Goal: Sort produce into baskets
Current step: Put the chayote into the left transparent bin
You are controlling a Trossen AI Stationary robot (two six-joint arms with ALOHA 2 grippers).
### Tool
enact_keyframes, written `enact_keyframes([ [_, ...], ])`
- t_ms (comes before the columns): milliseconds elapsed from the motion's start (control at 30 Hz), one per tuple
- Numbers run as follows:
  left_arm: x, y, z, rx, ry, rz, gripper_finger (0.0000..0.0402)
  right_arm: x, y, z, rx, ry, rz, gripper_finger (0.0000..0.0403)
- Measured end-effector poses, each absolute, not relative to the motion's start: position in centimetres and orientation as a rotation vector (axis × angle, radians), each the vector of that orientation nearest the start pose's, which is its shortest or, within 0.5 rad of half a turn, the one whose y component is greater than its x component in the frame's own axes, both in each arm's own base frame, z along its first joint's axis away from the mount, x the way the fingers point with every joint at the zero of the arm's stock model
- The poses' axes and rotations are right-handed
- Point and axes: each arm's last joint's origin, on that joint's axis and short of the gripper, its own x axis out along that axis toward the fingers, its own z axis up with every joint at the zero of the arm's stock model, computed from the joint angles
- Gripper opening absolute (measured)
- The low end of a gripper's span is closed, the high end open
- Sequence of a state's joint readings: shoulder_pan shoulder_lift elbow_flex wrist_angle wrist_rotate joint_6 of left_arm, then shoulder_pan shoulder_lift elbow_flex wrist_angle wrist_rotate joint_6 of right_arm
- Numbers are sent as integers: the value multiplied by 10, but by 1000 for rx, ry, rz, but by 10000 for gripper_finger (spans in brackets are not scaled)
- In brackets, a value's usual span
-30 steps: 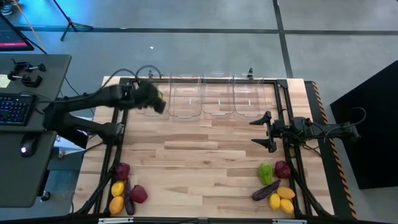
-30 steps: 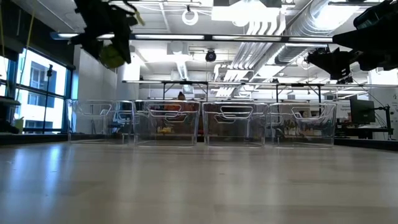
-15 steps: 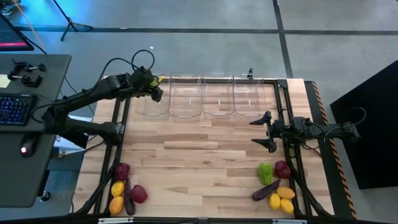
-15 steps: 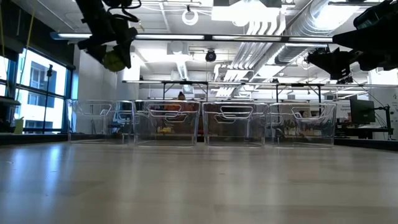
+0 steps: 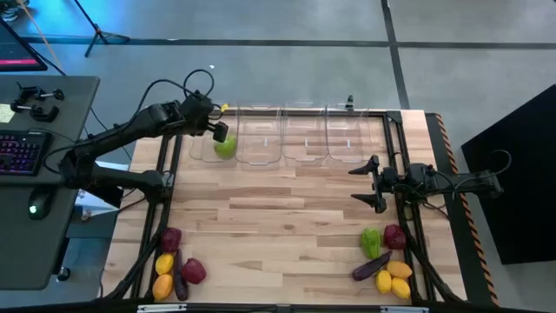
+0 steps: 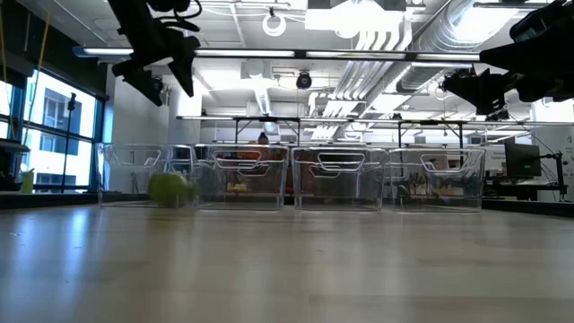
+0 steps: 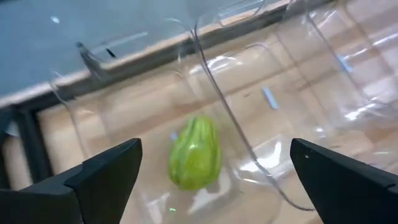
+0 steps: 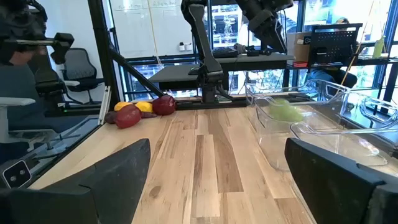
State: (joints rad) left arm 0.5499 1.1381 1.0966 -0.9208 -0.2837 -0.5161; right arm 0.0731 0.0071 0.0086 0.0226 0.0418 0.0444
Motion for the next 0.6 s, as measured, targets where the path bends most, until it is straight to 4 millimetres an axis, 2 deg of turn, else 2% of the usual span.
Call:
enact_keyframes([
  [67,174,113,315,-637,759,980,398,97,6,168,46,-23,32,362],
  [167,175,97,321,-626,751,882,399,97,6,168,46,-23,31,362],
  [367,172,40,337,-523,590,661,399,97,6,168,46,-23,32,362],
  [600,176,-16,327,-589,333,312,399,97,6,168,46,-23,32,362],
])
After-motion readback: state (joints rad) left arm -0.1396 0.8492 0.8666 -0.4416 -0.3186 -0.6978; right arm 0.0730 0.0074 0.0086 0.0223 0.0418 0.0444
